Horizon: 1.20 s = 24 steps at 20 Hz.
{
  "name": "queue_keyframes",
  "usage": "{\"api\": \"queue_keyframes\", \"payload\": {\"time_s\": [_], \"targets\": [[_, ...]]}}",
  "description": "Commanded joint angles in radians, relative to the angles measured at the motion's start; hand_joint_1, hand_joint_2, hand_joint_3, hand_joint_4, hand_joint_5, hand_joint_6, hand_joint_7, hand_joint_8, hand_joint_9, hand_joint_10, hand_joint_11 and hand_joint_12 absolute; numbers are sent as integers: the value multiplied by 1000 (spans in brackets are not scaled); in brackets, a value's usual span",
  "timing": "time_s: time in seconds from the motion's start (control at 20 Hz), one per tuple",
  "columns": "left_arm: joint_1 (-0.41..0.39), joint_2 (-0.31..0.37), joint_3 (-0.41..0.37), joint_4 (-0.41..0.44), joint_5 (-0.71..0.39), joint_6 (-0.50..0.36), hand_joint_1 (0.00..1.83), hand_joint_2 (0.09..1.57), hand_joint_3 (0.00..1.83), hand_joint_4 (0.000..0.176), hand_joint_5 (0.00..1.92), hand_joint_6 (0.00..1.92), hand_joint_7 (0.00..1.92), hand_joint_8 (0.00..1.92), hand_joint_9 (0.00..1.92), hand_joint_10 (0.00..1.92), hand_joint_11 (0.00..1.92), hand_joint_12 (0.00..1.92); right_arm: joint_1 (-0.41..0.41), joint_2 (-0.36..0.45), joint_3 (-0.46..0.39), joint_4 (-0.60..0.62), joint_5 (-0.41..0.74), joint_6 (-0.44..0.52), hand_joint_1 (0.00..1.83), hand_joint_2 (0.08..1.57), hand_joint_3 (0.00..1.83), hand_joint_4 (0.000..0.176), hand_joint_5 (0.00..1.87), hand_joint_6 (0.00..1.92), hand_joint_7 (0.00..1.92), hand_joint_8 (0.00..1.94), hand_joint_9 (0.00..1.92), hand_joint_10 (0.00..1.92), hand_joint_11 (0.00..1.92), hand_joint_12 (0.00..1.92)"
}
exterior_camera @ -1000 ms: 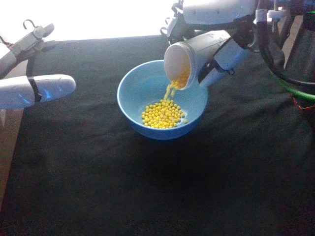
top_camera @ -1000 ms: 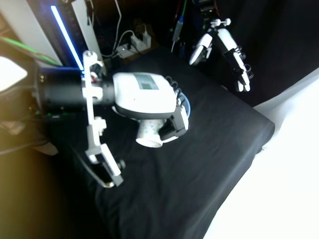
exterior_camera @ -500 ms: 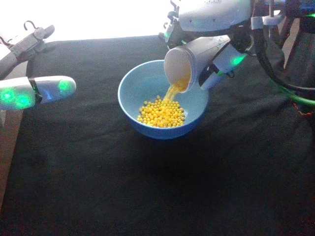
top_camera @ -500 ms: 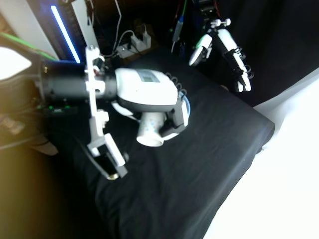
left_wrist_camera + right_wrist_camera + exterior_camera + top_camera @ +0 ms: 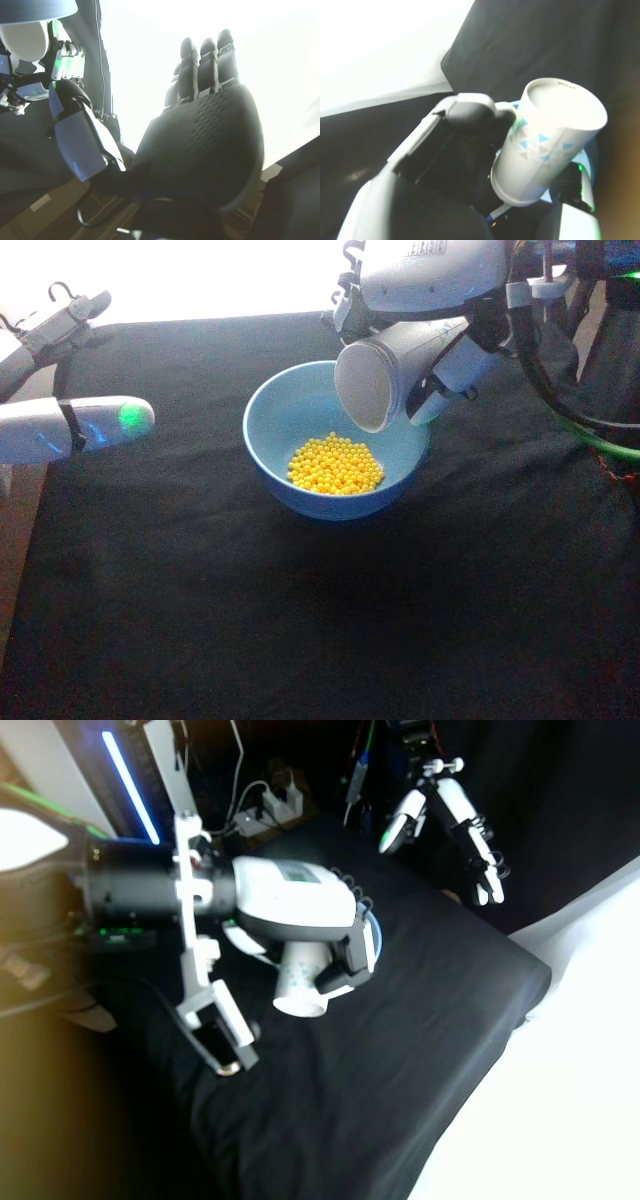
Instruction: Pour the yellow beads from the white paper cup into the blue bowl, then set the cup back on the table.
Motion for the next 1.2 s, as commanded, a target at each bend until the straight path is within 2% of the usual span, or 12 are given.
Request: {"api": "queue_keyframes", "payload": {"time_s": [0.0, 0.2, 0.3, 0.35, 0.5, 0.6, 0.65, 0.75, 0.85, 0.9, 1.1, 1.15], "targets": [[-12, 8, 8, -11, -118, -10, 508, 798, 0, 13, 37, 1, 276, 1, 86, 0, 34, 93, 18, -1, -3, 29, -6, -2, 1263, 1126, 2, 0, 932, 1012, 971, 1075, 1109, 1349, 1104, 1731], [-13, 9, 7, -11, -116, -10, 479, 790, 0, 0, 46, 6, 290, 5, 116, 10, 64, 115, 24, 2, -7, 27, -14, -2, 1367, 1115, 0, 0, 985, 616, 967, 1077, 1032, 1375, 1017, 1655], [-13, 9, 7, -11, -115, -10, 489, 800, 1, 0, 38, 1, 284, 1, 98, 1, 27, 106, 29, 16, -9, 66, -16, -2, 1207, 1071, 1, 0, 1077, 790, 1076, 1729, 1201, 1862, 1274, 1897], [-15, 8, 7, -11, -113, -10, 480, 802, 2, 0, 35, 0, 282, 0, 105, 4, 30, 110, 30, 24, -8, 89, -16, -2, 1249, 1127, 3, 0, 1065, 722, 881, 1500, 968, 1738, 1015, 1916], [-15, 7, 7, -8, -105, -10, 500, 790, 0, 0, 49, 3, 299, 4, 127, 0, 0, 245, 32, 48, -6, 173, -16, -3, 1177, 1111, 0, 0, 995, 929, 1001, 1418, 1044, 1664, 941, 1840], [-15, 7, 7, -8, -105, -10, 498, 782, 0, 0, 36, 1, 296, 1, 126, 3, 0, 210, 35, 63, -4, 211, -16, -3, 1259, 1125, 0, 0, 964, 762, 1009, 1210, 928, 1175, 286, 1599], [-15, 7, 7, -8, -105, -10, 491, 781, 0, 0, 33, 0, 292, 0, 115, 3, 0, 179, 35, 69, -4, 238, -16, -3, 1259, 1133, 0, 0, 956, 753, 989, 1248, 931, 1225, 274, 1599], [-15, 7, 6, -8, -107, -10, 517, 781, 0, 2, 38, 2, 301, 4, 122, 6, 6, 173, 35, 82, -3, 311, -16, -29, 1172, 1105, 1, 0, 1009, 905, 1071, 1476, 1066, 1798, 1032, 1908], [-15, 6, 6, -10, -108, -11, 518, 795, 5, 0, 35, 0, 296, 1, 119, 3, 20, 185, 35, 106, -3, 414, -16, -79, 1150, 1132, 3, 0, 947, 1012, 1029, 1640, 1118, 1908, 1225, 1920], [-15, 5, 6, -11, -109, -11, 511, 795, 4, 4, 39, 2, 298, 2, 120, 3, 27, 191, 35, 125, -4, 497, -13, -124, 1245, 1128, 0, 0, 967, 786, 1015, 1294, 1058, 1517, 995, 1769], [-13, 4, 4, -13, -114, -14, 508, 831, 0, 16, 52, 2, 281, 1, 122, 0, 0, 275, -13, 161, 11, 772, 59, -209, 1200, 1074, 1, 0, 1081, 752, 1041, 1338, 1026, 1879, 1062, 1921], [-13, 4, 4, -14, -115, -14, 498, 832, 0, 22, 46, 0, 278, 0, 121, 0, 0, 260, -33, 162, 27, 828, 85, -209, 1249, 1099, 3, 0, 1007, 889, 1008, 1095, 1008, 1853, 1005, 1921]]}}
